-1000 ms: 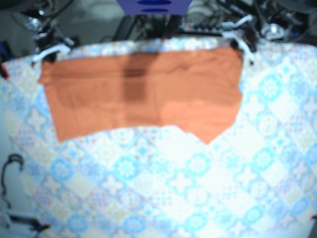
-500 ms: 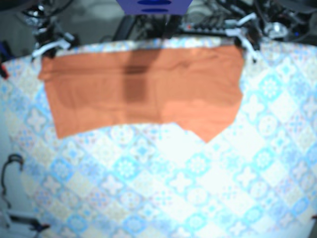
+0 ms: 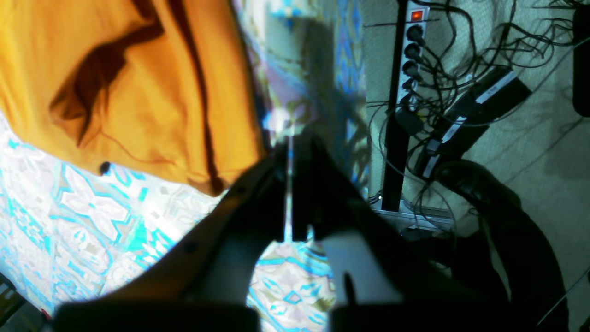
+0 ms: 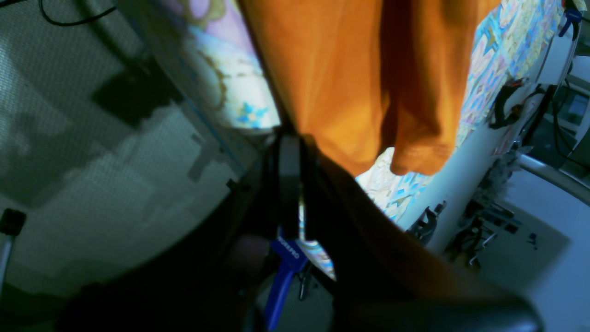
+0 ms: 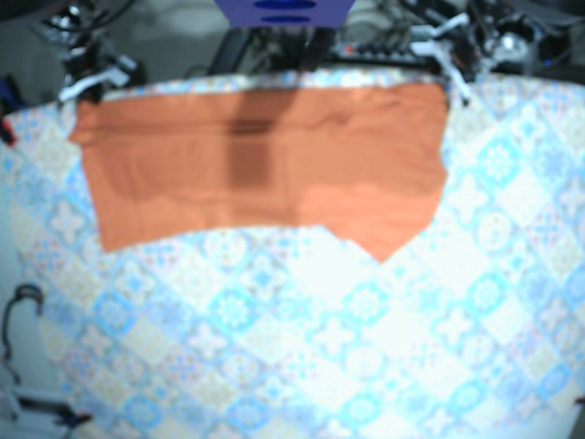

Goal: Fold the T-shirt properly
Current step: 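Lift and stretch the shoulder edge, then release it, then move both grippers down to the shirt's side edges near the hem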

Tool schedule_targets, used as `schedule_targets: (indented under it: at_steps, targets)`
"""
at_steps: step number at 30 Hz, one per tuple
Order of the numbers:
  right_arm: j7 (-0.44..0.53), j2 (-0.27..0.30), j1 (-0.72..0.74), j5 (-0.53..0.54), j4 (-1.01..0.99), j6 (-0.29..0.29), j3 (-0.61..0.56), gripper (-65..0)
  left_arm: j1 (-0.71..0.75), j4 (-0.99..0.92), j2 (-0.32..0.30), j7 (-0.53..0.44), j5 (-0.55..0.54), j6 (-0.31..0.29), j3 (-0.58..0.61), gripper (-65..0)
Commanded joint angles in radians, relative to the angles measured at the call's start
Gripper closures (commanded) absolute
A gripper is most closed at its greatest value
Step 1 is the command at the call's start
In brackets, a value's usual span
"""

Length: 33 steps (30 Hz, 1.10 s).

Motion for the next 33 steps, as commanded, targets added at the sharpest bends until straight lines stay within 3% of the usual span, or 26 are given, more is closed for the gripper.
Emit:
schedule_targets:
  at_steps: [1,13,20,33]
  targets:
    - [-0.001,0.012,-0.015,0.002,0.001,0.024,0.004,0.0,0.007,0.015,-0.018,-0.004,0.004,0.008,-0.006,0.0]
    - [-0.001,0.012,-0.012,0.002,-0.010,0.024,0.003,-0.2,0.007,0.015,-0.020,-0.003,0.004,0.008,-0.004,0.0]
    - [-0.001,0.012,-0.017,0.002,-0.010,0.024,0.003,-10.8,0.002,0.010,-0.020,-0.003,0.006,0.008,-0.004,0.0]
    - [-0.007,0.010,-0.055,0.002,-0.009,0.024,0.004,-11.9,-0.001,0.012,-0.035,-0.003,0.006,0.008,-0.006,0.0]
